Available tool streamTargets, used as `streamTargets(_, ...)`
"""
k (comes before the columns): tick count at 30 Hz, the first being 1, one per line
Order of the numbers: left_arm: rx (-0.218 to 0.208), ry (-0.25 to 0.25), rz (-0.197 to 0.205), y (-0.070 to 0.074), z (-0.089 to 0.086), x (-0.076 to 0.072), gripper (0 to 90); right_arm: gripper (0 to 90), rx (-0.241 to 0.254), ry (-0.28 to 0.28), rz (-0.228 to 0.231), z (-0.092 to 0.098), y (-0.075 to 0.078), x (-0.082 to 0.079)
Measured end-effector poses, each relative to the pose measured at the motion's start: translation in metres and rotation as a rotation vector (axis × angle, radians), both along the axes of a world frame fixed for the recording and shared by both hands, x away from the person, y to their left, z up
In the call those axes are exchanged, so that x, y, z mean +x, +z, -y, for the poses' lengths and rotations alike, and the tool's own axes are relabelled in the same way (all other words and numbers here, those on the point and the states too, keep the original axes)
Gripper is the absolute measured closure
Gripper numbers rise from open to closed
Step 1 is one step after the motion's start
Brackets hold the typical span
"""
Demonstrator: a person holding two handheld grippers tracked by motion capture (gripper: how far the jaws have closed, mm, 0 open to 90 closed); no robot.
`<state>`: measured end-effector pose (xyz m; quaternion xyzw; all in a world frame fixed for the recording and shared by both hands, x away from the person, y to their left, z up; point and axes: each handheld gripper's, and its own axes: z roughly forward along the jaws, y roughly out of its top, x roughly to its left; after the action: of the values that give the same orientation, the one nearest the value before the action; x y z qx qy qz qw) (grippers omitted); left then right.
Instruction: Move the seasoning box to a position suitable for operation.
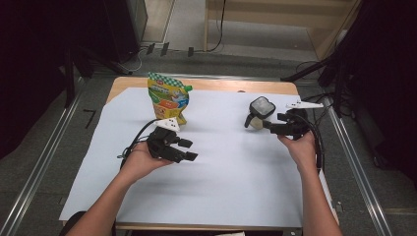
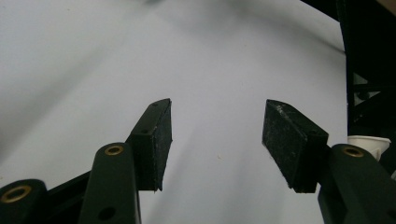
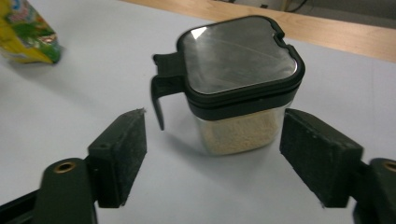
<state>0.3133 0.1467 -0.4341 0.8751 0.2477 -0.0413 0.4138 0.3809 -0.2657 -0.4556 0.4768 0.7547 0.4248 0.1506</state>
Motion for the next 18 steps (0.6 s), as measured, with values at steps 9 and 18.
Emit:
streamTargets(9,0.001,0.012,-0.016,-0.005,-0.001,-0.004,43.6,20.1,-0.034,0.006,0.020,-0.002,-0.031,0.023)
streamTargets(18,0.016,0.022,-0.035,-0.012,-0.005,-0.011,43.7,15.1,-0.052,0.023,0.054,-0.011,-0.046,0.043)
